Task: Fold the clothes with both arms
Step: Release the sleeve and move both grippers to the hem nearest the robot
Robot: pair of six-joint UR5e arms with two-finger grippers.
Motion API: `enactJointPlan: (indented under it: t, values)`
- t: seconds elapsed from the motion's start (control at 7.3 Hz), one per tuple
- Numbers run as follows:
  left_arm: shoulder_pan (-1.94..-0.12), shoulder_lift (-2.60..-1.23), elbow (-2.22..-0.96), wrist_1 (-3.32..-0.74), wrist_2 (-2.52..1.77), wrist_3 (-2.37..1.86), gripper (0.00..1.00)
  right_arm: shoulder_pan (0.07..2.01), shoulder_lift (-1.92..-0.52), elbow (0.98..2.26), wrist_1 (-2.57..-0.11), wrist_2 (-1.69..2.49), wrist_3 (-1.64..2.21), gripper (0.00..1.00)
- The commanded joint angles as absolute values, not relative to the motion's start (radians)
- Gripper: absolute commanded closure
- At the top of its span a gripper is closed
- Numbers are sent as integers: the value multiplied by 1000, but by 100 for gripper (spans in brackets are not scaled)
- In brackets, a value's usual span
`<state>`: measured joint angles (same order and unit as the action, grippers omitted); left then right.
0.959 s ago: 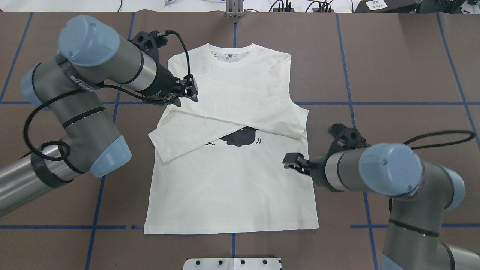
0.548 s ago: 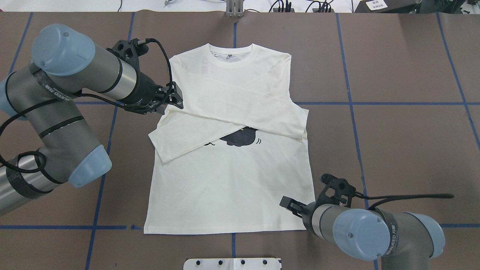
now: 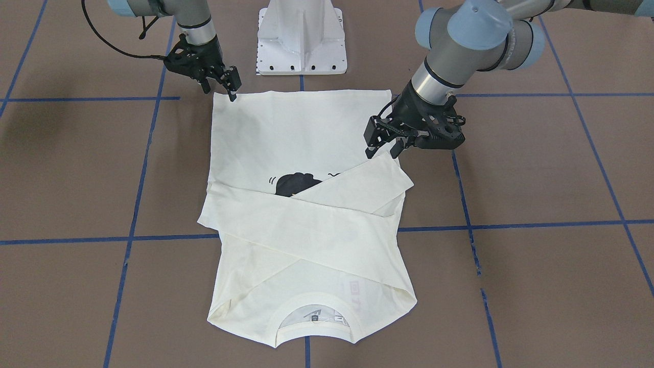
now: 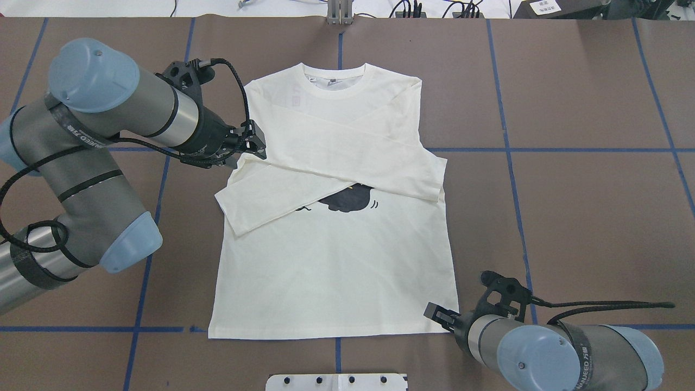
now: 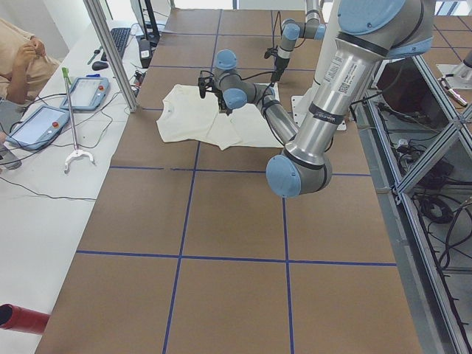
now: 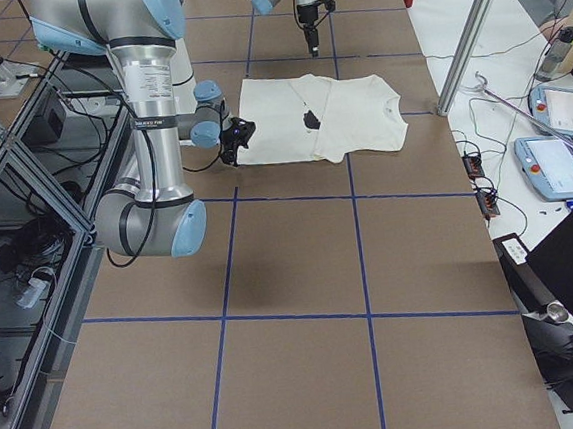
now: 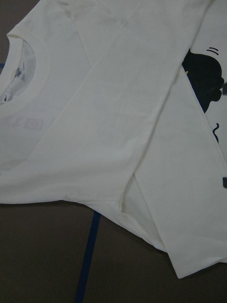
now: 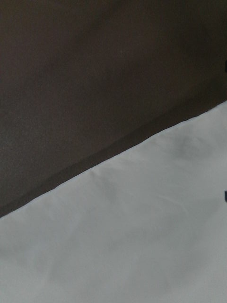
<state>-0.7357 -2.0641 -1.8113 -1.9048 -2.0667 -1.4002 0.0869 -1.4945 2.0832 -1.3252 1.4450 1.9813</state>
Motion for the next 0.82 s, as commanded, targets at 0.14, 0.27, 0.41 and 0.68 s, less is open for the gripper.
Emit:
enactJointPlan:
  t: [0.14,0.27,0.41,0.68]
  values:
    - [-735,-2068,-1819,-1904,-2066,-1405,34,84,-1522,2083,-1325,1447,1982,94]
    - [-735,-2068,-1819,-1904,-2065,-1411,34,81,-1522,2082,-1325,1448,1982,100]
    - [-735,-2069,-1825,-1901,-2063,-1411,34,80,-1513,2088,-1324,1453,1983,100]
    - [-739,-2046,-1862,-1898,-2059,-1448,28,80,-1500,2089,-1315,1460,1980,100]
